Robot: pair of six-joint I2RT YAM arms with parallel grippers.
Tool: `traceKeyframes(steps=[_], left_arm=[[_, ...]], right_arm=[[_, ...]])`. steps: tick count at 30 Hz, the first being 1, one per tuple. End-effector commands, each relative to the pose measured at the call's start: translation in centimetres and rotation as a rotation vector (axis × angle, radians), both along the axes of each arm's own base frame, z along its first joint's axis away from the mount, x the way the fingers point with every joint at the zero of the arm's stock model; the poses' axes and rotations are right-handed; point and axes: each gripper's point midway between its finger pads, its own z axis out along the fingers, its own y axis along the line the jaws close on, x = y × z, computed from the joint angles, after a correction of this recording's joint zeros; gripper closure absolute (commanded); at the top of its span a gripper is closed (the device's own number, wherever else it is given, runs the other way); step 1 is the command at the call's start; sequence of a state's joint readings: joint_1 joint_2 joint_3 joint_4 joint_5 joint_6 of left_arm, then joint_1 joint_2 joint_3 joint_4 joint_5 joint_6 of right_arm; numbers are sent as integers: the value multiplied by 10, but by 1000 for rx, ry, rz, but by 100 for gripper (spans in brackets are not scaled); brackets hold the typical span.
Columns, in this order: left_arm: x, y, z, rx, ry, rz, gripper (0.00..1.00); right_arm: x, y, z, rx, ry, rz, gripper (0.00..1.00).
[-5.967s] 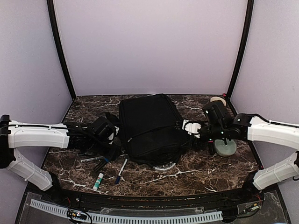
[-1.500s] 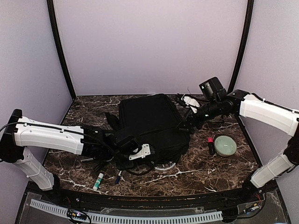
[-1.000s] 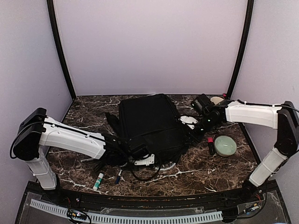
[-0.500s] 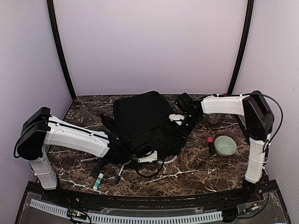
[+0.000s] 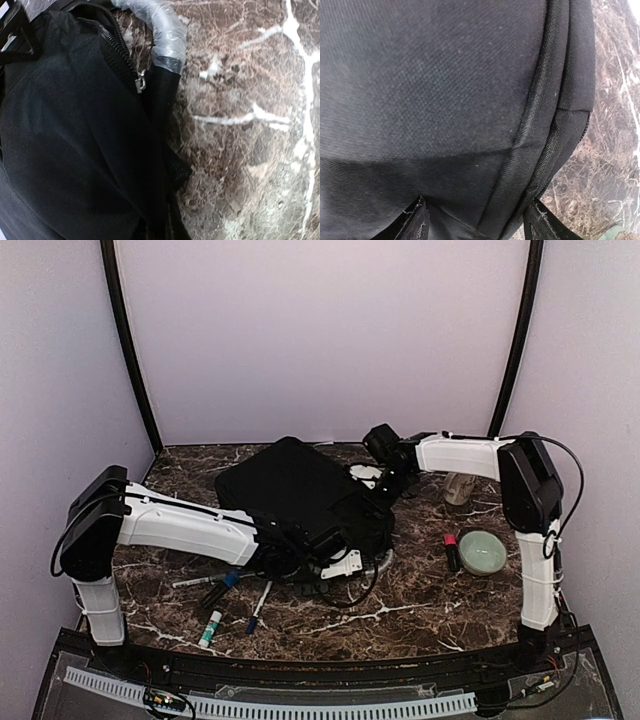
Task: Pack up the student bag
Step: Move the student bag to the center of the board.
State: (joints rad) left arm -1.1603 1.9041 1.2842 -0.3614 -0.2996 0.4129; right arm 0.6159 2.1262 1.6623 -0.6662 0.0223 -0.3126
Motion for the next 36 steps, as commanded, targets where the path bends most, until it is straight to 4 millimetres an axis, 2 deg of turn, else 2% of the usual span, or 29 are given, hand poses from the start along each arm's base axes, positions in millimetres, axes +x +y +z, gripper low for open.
traceKeyframes(steps=[1, 3, 7, 9, 11, 15, 21, 25, 31, 33, 36], left_arm=[[7, -34, 25, -154, 41, -1, 77], [11, -31, 29, -166, 51, 19, 65], [9, -23, 35, -209, 100, 20, 56], [7, -21, 33, -207, 100, -2, 55], [9, -17, 27, -185, 80, -7, 55], [17, -13, 17, -136, 53, 13, 55], [20, -8, 7, -85, 48, 25, 54], [13, -3, 11, -59, 85, 24, 54], [7, 9, 9, -36, 101, 30, 53], [11, 14, 5, -14, 78, 50, 57], [17, 15, 1, 7, 54, 66, 67]], right_arm=[[-7, 18, 35, 121, -26, 37, 35], [-17, 14, 62, 173, -47, 43, 32], [-50, 0, 113, 273, -103, 68, 27], [-71, -8, 123, 318, -110, 90, 25], [-94, -13, 127, 364, -113, 129, 19], [-134, -30, 105, 359, -64, 198, 18], [-170, -36, 88, 381, 38, 266, 24], [-179, -37, 74, 386, 72, 280, 27], [-185, -35, 70, 413, 87, 297, 29], [-186, -34, 70, 419, 90, 298, 29], [-186, -34, 68, 420, 95, 298, 30]])
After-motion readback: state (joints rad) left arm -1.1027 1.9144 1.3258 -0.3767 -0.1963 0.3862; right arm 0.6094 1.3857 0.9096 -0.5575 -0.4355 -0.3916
